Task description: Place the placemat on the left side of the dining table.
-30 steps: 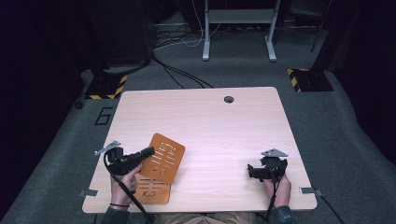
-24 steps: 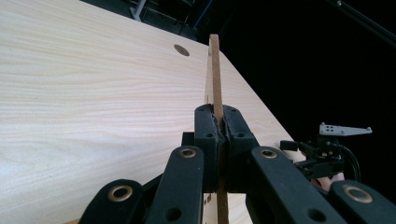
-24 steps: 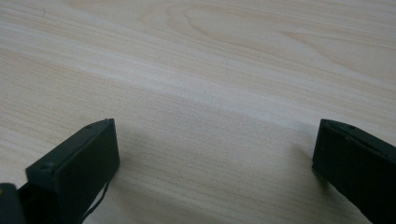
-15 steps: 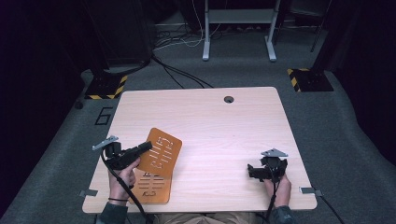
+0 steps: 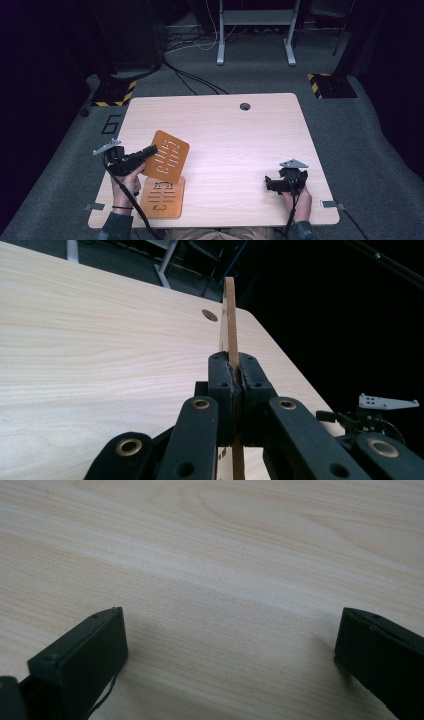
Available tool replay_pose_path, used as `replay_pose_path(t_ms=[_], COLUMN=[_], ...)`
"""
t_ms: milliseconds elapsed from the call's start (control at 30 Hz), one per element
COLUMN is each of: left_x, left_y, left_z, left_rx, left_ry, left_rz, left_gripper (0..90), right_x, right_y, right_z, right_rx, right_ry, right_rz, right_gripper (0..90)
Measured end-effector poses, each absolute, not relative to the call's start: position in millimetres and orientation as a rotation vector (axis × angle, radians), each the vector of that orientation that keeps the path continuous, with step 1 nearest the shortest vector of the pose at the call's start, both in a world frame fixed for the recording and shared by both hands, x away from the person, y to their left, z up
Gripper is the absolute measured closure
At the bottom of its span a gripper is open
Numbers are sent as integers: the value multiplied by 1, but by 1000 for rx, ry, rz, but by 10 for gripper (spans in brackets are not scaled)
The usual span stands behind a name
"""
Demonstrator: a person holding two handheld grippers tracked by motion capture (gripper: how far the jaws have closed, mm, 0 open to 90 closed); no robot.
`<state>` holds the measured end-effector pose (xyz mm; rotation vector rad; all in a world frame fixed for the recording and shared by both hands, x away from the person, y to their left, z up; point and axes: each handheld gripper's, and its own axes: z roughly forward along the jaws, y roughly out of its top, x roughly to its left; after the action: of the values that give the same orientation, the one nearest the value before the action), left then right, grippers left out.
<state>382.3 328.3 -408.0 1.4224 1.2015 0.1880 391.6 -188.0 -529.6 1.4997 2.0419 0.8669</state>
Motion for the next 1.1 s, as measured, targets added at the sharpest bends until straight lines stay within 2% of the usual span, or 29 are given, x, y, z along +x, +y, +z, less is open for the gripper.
replay_pose_path(t_ms=[1100], left_x=[430], left_y=[343], left_z=[-387], left_rx=[1410], left_ry=[1300], left_rz=[266], left_gripper=[863], right_x=[392], right_y=[-188], right_z=[-530], right_rx=[1500], right_ry=[2042], right_rz=[868], right_gripper=[0])
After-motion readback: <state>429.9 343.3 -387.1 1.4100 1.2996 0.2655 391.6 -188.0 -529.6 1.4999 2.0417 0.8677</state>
